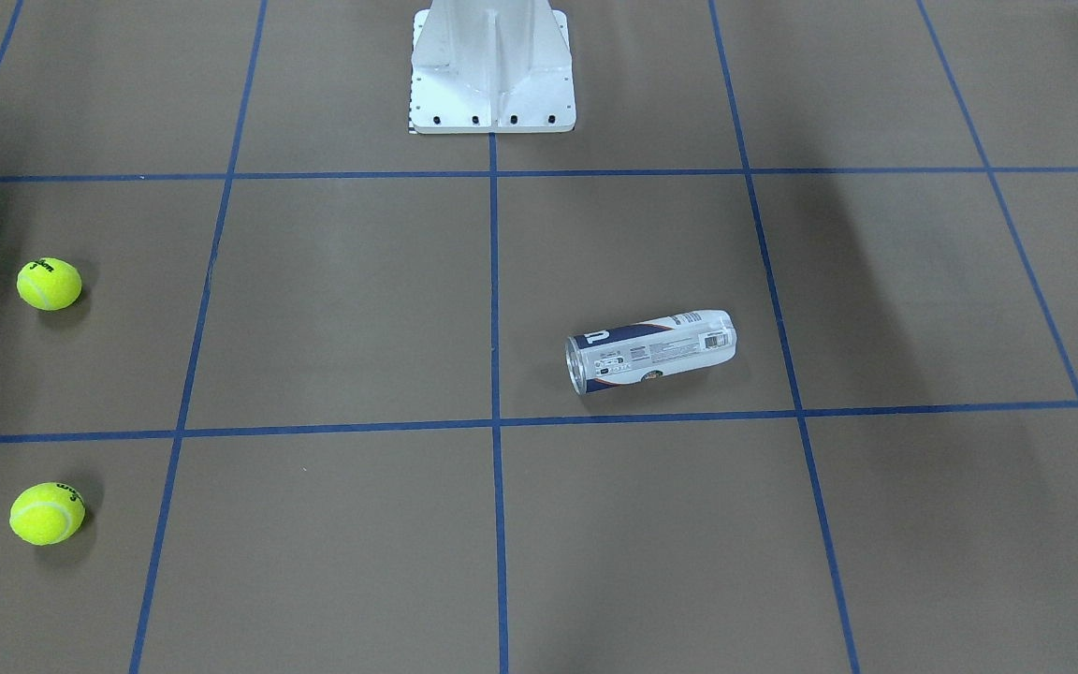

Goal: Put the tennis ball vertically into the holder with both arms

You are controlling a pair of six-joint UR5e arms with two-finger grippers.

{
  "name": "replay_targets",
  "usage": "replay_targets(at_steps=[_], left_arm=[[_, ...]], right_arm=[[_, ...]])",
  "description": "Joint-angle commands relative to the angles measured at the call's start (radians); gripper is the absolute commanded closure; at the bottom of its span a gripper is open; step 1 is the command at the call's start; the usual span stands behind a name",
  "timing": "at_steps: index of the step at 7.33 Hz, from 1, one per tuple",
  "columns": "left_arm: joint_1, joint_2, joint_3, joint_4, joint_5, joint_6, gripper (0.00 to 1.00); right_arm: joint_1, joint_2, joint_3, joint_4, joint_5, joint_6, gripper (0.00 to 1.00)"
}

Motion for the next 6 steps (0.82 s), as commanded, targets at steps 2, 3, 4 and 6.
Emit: replay_targets(at_steps=[2,3,4,6], left_arm=[[0.173,-0.203,-0.001,-0.009,-0.002,0.004,0.01],[0.221,-0.266,-0.001,-0.008,-0.002,-0.005,0.01],[0.281,-0.323,0.000,-0.005,0.006,-0.009,0.01],[0.393,-0.412,-0.001,-0.008,0.057,-0.021,0.01]], right_arm=[[-0.002,-0.006,0.006,0.002,0.012,0.002,0.00],[-0.002,-0.006,0.006,0.004,0.012,0.000,0.00],[-0.002,-0.006,0.004,0.004,0.012,0.002,0.00],[-0.002,0.000,0.004,0.004,0.012,0.003,0.00]])
